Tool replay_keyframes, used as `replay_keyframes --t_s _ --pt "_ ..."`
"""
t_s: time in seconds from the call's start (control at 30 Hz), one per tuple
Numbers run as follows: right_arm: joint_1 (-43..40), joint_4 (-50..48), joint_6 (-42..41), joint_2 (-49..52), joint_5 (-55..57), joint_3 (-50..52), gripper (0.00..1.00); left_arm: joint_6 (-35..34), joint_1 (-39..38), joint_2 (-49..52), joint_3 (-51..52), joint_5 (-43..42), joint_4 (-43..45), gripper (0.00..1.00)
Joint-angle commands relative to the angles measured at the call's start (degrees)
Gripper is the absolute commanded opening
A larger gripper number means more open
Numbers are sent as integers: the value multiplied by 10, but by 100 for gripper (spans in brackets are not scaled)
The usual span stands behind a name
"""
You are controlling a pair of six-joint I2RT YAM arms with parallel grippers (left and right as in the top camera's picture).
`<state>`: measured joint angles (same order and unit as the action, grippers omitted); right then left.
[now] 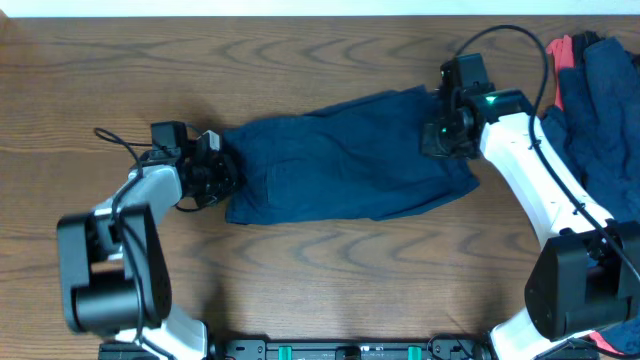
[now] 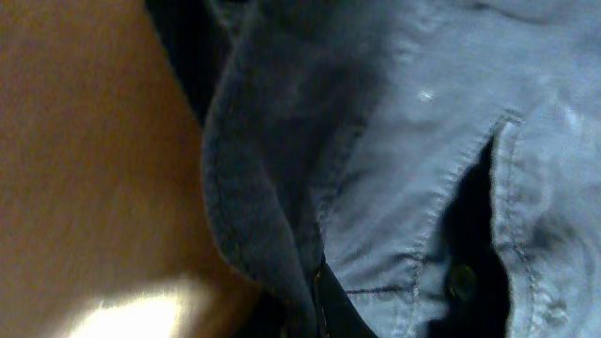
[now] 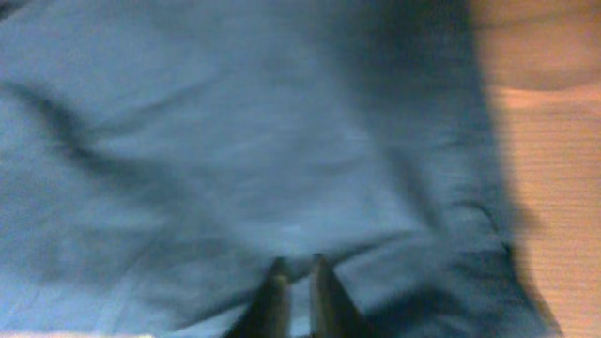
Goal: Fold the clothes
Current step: 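Fold the right half of the shorts leftward over the left half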
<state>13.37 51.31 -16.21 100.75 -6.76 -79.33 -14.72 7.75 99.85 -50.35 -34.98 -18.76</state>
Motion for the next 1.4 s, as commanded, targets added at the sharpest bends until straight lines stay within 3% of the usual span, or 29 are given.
replay_keyframes --t_s 0.0,0.23,0.43,0.87,1.07,1.37 --pt "27 -4 66 -2 -94 -1 1 12 0 -78 3 12 -29 6" --pt "97 -26 67 7 -92 0 1 12 0 -238 3 13 -94 6" --pt "143 -68 66 62 -124 0 1 11 0 -311 3 26 -102 6" --pt "280 -186 14 208 -161 0 1 -21 1 -325 -6 17 -106 6" --pt "331 -249 -31 239 -156 0 1 -59 1 -330 -35 -49 -105 6" --pt "382 -314 -31 240 -137 0 3 -154 0 -330 -43 -157 -47 6"
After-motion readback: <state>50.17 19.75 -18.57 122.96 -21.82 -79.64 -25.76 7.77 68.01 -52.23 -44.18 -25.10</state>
